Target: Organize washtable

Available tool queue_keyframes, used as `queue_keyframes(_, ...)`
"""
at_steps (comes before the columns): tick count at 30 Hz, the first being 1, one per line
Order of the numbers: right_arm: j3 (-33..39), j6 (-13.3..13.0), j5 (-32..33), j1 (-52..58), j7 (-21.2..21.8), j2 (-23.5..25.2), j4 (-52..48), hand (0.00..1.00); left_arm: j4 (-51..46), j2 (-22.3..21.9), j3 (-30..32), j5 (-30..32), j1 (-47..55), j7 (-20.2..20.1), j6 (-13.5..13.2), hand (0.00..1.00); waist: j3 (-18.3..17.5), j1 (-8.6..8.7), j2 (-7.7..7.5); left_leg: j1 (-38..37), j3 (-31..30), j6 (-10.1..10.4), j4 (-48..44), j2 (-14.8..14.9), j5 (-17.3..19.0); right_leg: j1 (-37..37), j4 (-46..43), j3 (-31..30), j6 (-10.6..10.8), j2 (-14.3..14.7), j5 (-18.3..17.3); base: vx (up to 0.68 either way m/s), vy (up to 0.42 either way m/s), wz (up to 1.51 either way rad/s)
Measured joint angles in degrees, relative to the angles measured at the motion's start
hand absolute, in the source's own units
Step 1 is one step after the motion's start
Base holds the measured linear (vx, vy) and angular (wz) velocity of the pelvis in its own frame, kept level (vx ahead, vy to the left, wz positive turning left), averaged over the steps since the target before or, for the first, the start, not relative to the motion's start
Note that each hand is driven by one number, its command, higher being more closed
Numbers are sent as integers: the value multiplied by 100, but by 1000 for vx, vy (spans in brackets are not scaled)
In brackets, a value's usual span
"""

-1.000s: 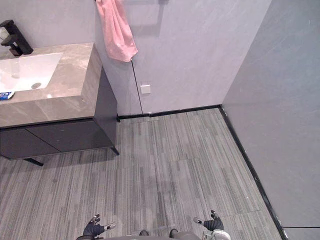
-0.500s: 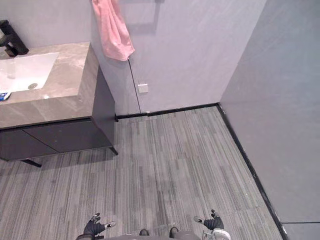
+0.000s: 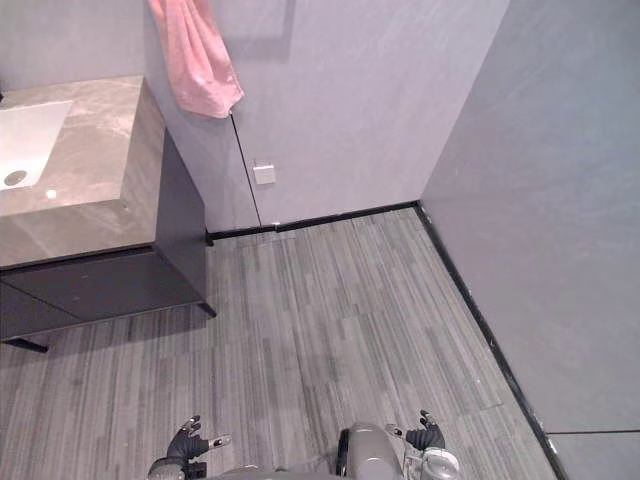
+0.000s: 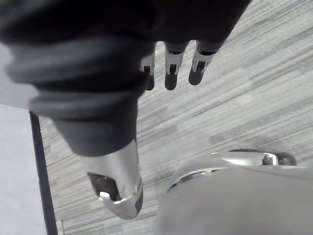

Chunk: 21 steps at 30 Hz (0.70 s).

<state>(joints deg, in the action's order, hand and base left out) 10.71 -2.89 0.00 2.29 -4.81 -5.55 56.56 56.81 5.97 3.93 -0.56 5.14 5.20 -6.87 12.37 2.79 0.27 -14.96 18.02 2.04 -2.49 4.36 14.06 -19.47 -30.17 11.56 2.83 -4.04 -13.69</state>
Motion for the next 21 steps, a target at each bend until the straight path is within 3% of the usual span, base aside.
queue_keyframes(1, -6, -2, -1, 70, -2, 5, 1, 0, 1, 2, -1, -12, -1, -7, -1, 0, -14, 15, -61, -68, -82, 129, 18, -1, 40, 2, 436, -69, -90, -4, 387, 447, -196, 42)
queue_keyframes(2, 7, -6, 7, 96, 0, -12, 14, 0, 35, -84, 7, -41, -26, -12, 4, 0, -14, 46, -50, -260, -186, 342, 2, 104, 168, 51, 306, -42, -390, 3, 779, 392, -177, 32)
queue_keyframes(3, 37, -1, 7, 55, -15, -49, 15, 0, 46, -158, 7, -61, -32, -13, -5, 0, -11, 41, 64, -273, -197, 394, -56, 202, 154, 72, 210, 45, -435, 58, 725, 479, -226, 29)
queue_keyframes(4, 8, -4, 1, 31, 0, -61, 2, 0, 55, -212, 9, -107, -53, -25, -14, 0, -21, 44, 74, -94, -278, 602, -428, 273, 30, 109, 204, 84, -499, 58, 483, 564, -308, 14)
queue_keyframes(5, 9, -34, -4, 31, 5, -64, 3, 0, 56, -290, 22, -160, -82, -20, -13, 0, 1, 49, 105, 276, -416, 739, -1221, 399, -66, 236, 308, 140, -583, 79, 407, 561, -323, 20)
queue_keyframes(8, 23, 3, 1, 142, -10, -49, 48, 0, -24, -366, 137, -240, -89, -26, -22, 0, 58, 16, 142, 1123, -688, 843, -3627, 864, -258, 1215, 1026, 311, -697, 215, 322, 491, -249, 27)
queue_keyframes(9, 12, 0, 8, 242, -14, -14, 10, 0, -109, -368, 227, -332, -91, -26, -32, 0, 96, -42, 71, 1381, -487, 732, -4468, 1043, -194, 1787, 1320, 309, -745, 260, 289, 339, -129, 7)
queue_keyframes(11, 28, -3, 19, 230, -29, 19, -25, 0, -208, -402, 311, -356, -93, -25, -57, 0, 117, -69, 31, 1737, -308, 581, -4854, 1115, -100, 2206, 1596, 264, -726, 269, 225, 339, -103, -7)
queue_keyframes(14, 98, -3, 69, 113, -27, 68, -21, 0, -230, -369, 309, -387, -164, -25, -82, 0, 132, -121, 41, 2500, -64, 409, -4312, 983, 4, 2629, 1981, 148, -699, 212, 210, 316, 11, -21)
queue_keyframes(15, 218, 0, 76, 116, -29, 148, -17, 0, -240, -337, 288, -388, -190, -24, -87, 0, 155, -155, -13, 2666, -48, 417, -3323, 668, -13, 2840, 2136, 130, -644, 62, 198, 275, 85, -21)
queue_keyframes(16, 244, 0, 83, 119, -31, 155, -17, 0, -247, -338, 281, -388, -192, -24, -88, 0, 156, -162, -21, 2688, -48, 421, -3086, 594, -35, 2881, 2172, 127, -612, 30, 186, 285, 121, -16)
queue_keyframes(17, 269, -3, 115, 159, -41, 144, -19, 0, -248, -342, 247, -389, -201, -23, -88, 0, 149, -185, -21, 2744, -82, 452, -2073, 344, -307, 3037, 2324, 107, -402, -64, 122, 292, 175, -12)
queue_keyframes(18, 271, -1, 156, 189, -43, 71, -13, 0, -227, -372, 203, -394, -182, -23, -86, 0, 127, -191, 95, 2780, -195, 323, -1192, 242, -954, 3161, 2467, 96, -232, -18, 55, 308, 210, -22)
queue_keyframes(19, 255, 5, 162, 187, -53, 61, 8, 0, -216, -360, 176, -401, -162, -27, -87, 0, 124, -227, 106, 2749, -276, 201, -1140, 237, -1388, 3226, 2492, 45, -166, -16, 16, 357, 242, -13)
queue_keyframes(20, 209, 6, 164, 155, -64, 153, 15, 0, -211, -303, 178, -440, -185, -18, -83, 0, 53, -222, -63, 2721, -253, -77, -1090, 15, -1357, 3269, 2543, -38, -59, -165, -44, 313, 174, -4)
queue_keyframes(21, 198, -1, 163, 158, -48, 194, 20, 0, -214, -244, 175, -440, -219, -21, -86, 0, 34, -206, -175, 2752, -241, -172, -1083, -78, -1274, 3223, 2520, -50, -27, -249, -59, 392, 178, 12)
